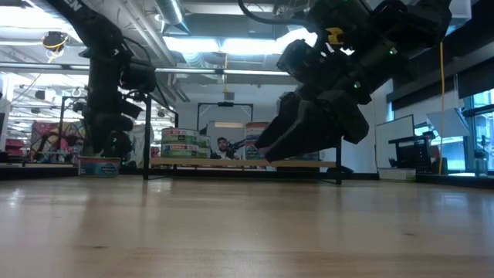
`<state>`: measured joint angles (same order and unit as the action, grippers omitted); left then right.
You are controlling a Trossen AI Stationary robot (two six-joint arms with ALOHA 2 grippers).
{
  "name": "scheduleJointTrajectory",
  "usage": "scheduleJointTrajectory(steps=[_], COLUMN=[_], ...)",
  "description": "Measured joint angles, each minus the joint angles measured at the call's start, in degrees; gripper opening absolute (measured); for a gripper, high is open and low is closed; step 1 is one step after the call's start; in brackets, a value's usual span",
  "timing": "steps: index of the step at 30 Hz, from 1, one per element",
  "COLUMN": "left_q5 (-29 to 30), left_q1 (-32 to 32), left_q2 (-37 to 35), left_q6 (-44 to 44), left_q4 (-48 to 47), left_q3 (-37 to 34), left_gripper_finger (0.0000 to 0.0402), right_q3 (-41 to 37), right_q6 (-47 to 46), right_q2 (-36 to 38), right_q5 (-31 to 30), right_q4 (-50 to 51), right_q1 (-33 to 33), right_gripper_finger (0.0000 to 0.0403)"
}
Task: Stack canned seafood by type on shelf
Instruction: Put the blue and pink tuna can on the shelf
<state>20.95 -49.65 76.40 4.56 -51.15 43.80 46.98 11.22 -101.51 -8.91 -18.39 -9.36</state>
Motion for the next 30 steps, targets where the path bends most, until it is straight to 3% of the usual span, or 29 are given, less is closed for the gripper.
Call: scheduleJointTrajectory(steps=[4,12,17,30], left_q5=[-2.9,-3.2,-3.4,-2.8], left_q1=[0.0,-1.1,-1.5,1.1], left_q2=[0.3,0.3,0.7,0.4], left_q6=[-1.9,-1.7,4.4,16.8], left_q4=[0.5,1.4,6.7,2.3], left_q3=[-0.9,-1.0,-0.8,-4.3], left_gripper_finger=[0.0001,0.0001,0.0001,0.0001], right_q3=[0.0,0.0,0.0,0.0], right_q6=[0.0,-0.3,-0.1,0.0], right_q2=[0.0,0.0,0.0,0.0], right_q5=[0.3,2.1,2.1,2.1], right_q4=[0.0,0.5,0.0,0.1], right_q1=[0.0,0.0,0.0,0.0], right_gripper_finger=[0.0353,0.0353,0.0353,0.0353])
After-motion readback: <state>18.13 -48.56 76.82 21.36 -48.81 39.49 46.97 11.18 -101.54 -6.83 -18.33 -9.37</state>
